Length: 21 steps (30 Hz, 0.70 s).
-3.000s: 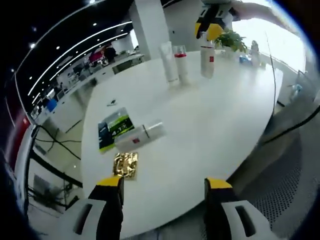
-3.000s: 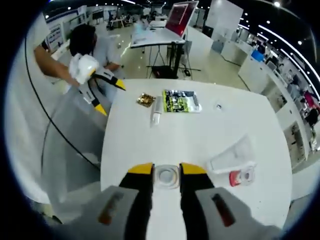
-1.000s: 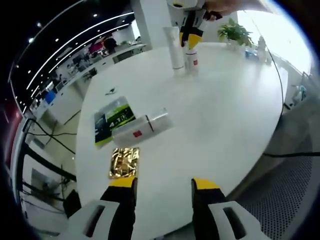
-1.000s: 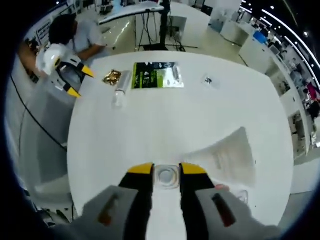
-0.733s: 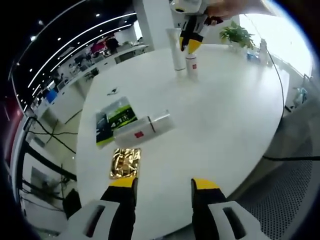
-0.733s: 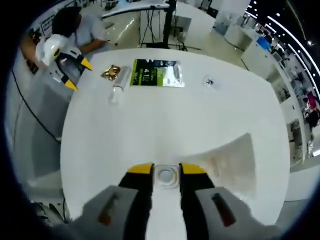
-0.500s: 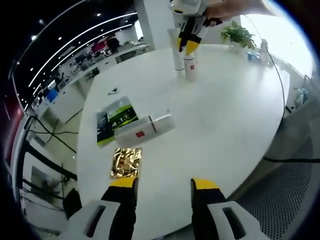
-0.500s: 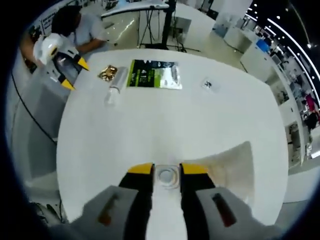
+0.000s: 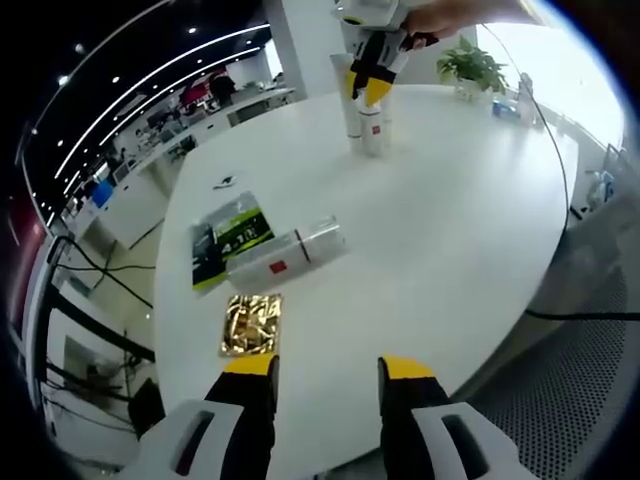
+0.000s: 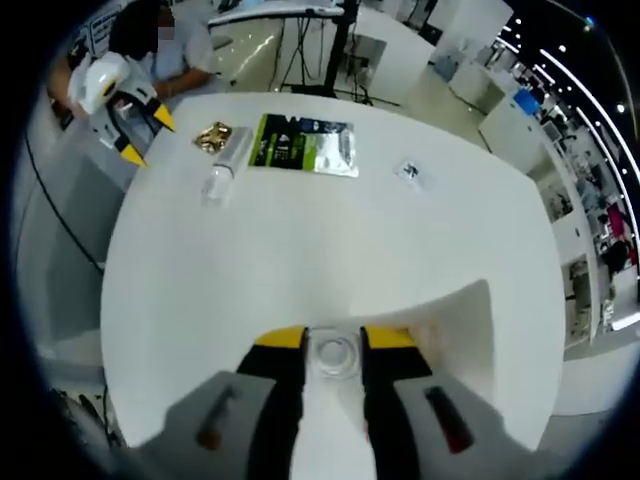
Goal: Arrange the skincare products in the storage area until every visible bottle or jar stands upright without overlapping.
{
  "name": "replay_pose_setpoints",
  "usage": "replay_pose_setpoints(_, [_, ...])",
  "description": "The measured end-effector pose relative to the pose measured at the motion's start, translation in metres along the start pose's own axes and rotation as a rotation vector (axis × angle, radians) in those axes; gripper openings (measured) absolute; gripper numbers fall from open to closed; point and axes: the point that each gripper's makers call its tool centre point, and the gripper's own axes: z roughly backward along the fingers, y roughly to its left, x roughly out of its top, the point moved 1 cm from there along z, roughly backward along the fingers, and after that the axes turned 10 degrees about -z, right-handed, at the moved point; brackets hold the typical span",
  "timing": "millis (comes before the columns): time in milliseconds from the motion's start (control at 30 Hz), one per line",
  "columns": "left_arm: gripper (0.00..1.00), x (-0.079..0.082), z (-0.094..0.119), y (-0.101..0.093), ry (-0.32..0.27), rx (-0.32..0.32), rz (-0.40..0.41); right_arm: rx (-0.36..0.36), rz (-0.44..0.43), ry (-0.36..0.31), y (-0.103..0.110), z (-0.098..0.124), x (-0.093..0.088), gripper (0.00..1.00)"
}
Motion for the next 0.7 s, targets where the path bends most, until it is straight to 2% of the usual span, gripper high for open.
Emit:
replay_pose_setpoints(433, [0.4, -0.001, 0.0, -0.001, 0.005, -0.001, -0.012, -0.022, 0.048, -0.027, -0.005, 0.006, 0.005, 0.24])
replay_pose_setpoints(700, [0.39, -0.001, -0.001, -0.001, 0.008, -0.003, -0.022, -0.013, 0.075, -0.067, 0.004, 0.016, 0.016, 0.27])
